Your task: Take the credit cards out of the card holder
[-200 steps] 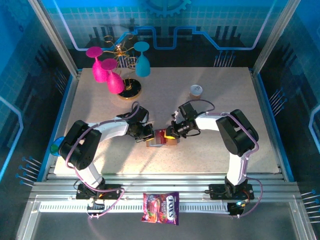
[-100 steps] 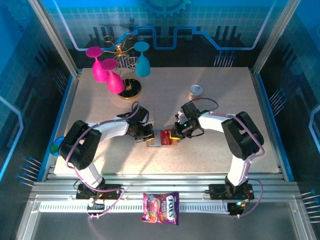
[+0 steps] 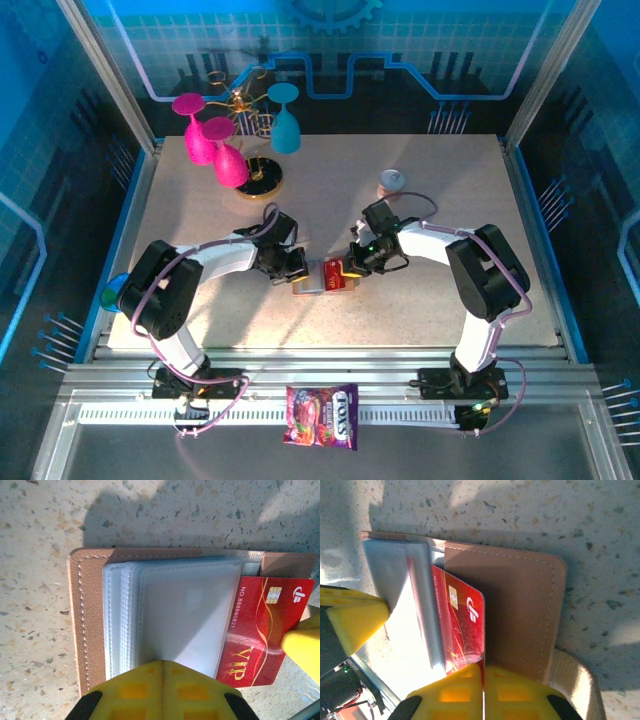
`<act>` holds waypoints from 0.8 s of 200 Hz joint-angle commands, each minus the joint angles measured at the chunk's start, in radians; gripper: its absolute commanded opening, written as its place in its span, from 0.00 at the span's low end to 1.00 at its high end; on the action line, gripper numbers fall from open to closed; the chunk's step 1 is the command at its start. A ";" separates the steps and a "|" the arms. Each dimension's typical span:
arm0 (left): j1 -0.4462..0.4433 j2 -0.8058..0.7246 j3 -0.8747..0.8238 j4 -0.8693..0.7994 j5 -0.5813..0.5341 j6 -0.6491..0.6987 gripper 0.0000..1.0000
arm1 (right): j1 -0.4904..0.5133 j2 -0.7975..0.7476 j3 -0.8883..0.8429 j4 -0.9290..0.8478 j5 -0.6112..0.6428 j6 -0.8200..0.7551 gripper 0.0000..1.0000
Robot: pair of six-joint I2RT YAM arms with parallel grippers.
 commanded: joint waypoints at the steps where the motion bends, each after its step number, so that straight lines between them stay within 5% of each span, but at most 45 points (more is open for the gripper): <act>1: 0.006 -0.008 0.017 -0.060 -0.027 0.019 0.00 | -0.002 -0.015 -0.008 0.049 -0.064 0.044 0.12; 160: 0.036 -0.180 0.008 -0.054 -0.090 0.013 0.07 | 0.017 -0.085 0.016 0.007 -0.015 0.048 0.09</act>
